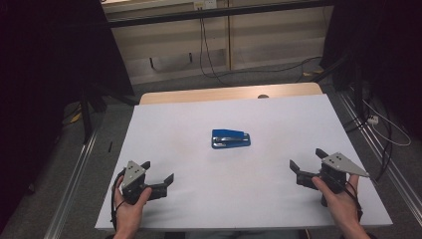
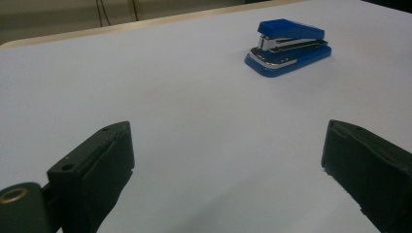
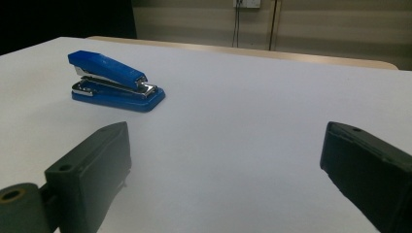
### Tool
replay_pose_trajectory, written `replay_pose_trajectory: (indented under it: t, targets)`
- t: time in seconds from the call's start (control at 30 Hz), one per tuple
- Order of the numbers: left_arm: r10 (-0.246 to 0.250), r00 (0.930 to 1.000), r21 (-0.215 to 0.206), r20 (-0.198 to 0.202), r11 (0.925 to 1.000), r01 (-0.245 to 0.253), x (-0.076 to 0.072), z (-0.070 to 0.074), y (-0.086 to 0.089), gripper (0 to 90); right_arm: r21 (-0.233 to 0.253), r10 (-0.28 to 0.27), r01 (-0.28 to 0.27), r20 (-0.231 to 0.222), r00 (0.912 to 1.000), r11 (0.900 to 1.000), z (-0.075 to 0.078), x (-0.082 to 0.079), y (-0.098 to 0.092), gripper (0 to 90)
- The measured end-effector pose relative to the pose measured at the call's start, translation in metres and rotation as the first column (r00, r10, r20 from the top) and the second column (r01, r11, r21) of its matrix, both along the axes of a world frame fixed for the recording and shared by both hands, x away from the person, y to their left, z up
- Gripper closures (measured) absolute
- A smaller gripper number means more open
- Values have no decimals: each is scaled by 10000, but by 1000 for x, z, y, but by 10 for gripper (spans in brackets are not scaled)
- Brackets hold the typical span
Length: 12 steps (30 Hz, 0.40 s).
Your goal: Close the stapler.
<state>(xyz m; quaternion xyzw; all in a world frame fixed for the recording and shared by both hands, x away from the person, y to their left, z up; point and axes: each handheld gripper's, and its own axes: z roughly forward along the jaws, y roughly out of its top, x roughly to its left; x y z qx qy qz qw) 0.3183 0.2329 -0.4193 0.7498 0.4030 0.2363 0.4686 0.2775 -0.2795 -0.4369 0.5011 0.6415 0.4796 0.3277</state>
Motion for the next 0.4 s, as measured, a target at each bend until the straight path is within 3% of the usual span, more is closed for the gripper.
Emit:
replay_pose_trajectory:
  t: [0.27, 0.4]
  targets:
    - [-251, 9997, 122, 1, 9996, 251, 3, -1, -4, 51, 64, 103, -101, -231, 9997, 9999, -4, 3, 1, 39]
    - [-125, 9999, 169, -30, 9998, 125, 5, -2, -1, 49, 8, 233, -233, -357, 9991, 9997, -5, 4, 5, 39]
